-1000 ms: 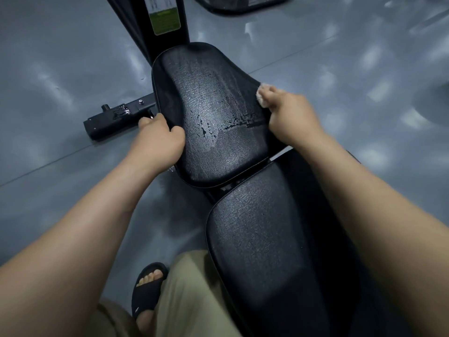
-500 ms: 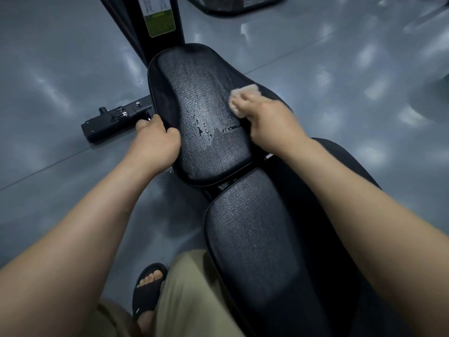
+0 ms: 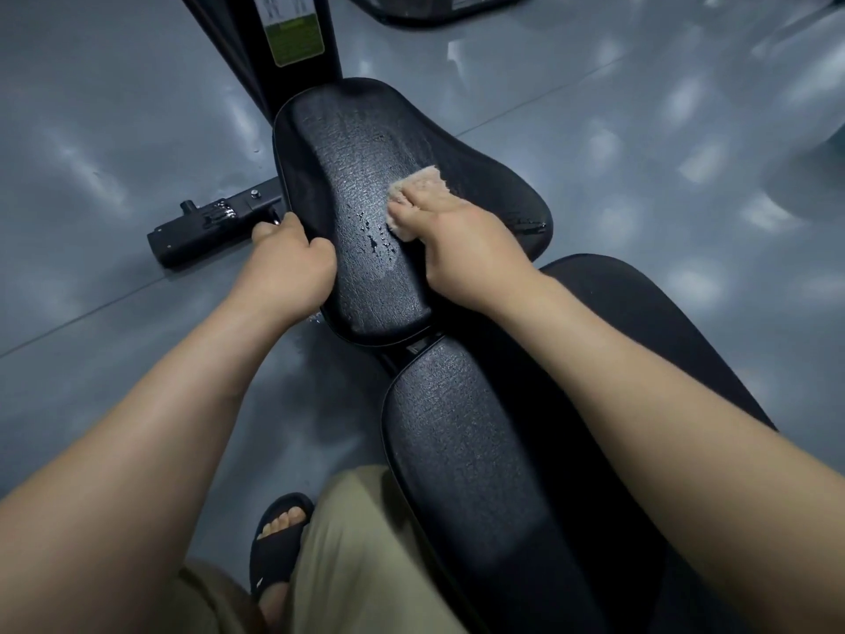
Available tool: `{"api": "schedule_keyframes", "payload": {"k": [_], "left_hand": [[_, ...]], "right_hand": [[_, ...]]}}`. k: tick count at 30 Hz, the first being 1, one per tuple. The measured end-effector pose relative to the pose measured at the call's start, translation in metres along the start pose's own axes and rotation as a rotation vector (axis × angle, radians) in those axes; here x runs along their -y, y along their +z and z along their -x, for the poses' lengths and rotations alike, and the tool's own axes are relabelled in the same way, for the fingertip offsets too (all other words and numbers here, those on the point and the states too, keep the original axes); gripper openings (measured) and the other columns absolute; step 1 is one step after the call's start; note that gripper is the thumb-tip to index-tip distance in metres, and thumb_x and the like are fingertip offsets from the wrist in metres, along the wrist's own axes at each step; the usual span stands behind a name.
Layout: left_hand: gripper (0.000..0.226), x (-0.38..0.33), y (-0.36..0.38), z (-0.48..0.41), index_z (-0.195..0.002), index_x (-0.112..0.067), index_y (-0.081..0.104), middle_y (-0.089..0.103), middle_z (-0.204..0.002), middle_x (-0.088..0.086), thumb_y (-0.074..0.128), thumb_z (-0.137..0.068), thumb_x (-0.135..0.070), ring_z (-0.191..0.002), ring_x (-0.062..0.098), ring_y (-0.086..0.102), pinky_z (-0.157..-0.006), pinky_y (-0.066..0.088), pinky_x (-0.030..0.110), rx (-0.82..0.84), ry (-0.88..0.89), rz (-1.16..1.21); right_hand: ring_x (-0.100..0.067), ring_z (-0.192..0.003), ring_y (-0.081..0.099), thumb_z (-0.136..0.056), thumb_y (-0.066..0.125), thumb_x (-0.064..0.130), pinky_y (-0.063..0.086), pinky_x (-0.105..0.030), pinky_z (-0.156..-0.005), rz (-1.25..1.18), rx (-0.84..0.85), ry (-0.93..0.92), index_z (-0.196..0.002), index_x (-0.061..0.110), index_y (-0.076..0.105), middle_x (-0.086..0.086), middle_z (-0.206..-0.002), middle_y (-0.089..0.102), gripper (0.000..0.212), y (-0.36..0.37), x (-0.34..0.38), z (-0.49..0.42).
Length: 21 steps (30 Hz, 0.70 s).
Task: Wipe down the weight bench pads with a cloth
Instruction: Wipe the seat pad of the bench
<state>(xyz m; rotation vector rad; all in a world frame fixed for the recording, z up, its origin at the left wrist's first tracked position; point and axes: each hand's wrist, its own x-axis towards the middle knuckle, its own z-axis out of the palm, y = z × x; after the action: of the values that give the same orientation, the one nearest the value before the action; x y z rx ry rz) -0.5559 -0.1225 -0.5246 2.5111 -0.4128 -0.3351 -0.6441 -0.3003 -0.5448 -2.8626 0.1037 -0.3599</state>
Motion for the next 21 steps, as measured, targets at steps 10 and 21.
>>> {"api": "schedule_keyframes", "payload": {"k": [10,21], "left_hand": [[0.033,-0.002,0.001,0.001,-0.124,-0.003,0.048,0.039,-0.137,0.025,0.033,-0.098,-0.019,-0.119,0.045,0.050,-0.109,0.040,0.046,0.012,-0.033,-0.022],[0.033,-0.008,0.005,0.003,-0.124,-0.001,0.046,0.038,-0.136,0.023,0.032,-0.098,-0.016,-0.112,0.046,0.052,-0.102,0.041,0.043,-0.012,-0.050,-0.048]], "right_hand": [[-0.025,-0.137,0.047,-0.098,0.047,0.002,0.034,-0.030,-0.109,-0.039,-0.087,0.333,-0.135,0.009,0.060,-0.004,-0.150,0.052,0.040,-0.030,-0.072,0.027],[0.002,-0.111,0.060,-0.095,0.044,0.003,0.036,-0.012,-0.105,-0.564,-0.186,0.250,-0.132,0.017,0.064,0.008,-0.120,0.071,0.044,-0.028,-0.028,0.003]]}}
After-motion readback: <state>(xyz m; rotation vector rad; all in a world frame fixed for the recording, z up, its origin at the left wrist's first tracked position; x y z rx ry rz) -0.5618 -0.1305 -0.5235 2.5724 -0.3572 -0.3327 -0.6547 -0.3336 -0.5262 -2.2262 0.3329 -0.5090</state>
